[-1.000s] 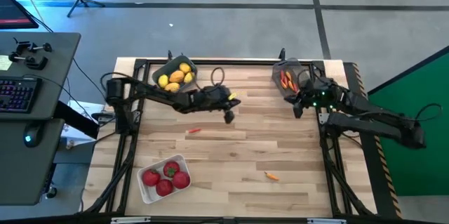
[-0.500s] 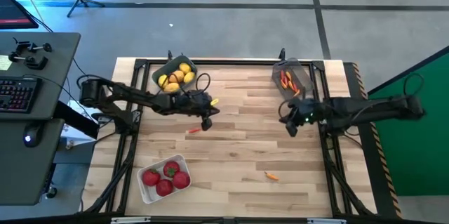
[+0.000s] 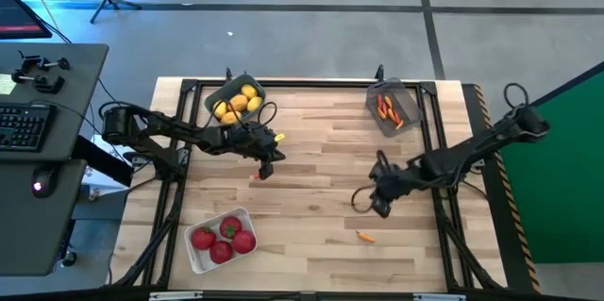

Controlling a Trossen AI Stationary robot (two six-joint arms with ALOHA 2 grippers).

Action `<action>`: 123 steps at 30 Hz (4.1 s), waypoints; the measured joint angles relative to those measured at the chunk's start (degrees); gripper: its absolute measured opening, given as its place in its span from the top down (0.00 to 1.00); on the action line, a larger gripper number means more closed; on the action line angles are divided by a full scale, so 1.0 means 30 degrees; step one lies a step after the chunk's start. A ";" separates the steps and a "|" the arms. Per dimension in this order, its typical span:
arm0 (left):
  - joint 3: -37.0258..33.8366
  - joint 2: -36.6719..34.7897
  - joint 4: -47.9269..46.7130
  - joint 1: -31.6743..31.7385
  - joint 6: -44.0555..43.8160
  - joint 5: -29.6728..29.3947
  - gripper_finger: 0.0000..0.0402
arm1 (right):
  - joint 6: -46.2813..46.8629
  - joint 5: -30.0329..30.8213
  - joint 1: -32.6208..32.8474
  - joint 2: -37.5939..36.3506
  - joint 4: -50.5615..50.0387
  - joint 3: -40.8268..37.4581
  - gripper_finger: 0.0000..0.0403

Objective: Sort produce into baskets
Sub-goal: Put the yellow chili pepper into the black bin, then put the orange chili pepper into the black bin

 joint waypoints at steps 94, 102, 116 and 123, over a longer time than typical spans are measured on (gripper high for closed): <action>0.4979 0.0000 -1.3651 -0.2897 -0.3752 -0.1184 0.79 | -1.3617 -0.0080 -2.5437 0.8109 -0.0271 0.3000 0.86; 0.4979 0.0000 -1.4669 -0.3418 -0.3820 -0.1308 0.65 | -1.5058 -0.0125 -2.5426 0.8138 -0.2869 0.5778 0.49; 0.5006 0.1975 -1.5849 -0.3440 -0.2204 -0.2272 0.79 | -1.5706 -0.0139 -2.3869 0.5213 -0.3547 1.0232 0.48; 0.4965 0.1890 -1.5343 -0.2654 -0.1886 -0.1870 0.98 | -1.5443 -0.0165 -2.3199 0.2525 -0.4570 0.9664 0.55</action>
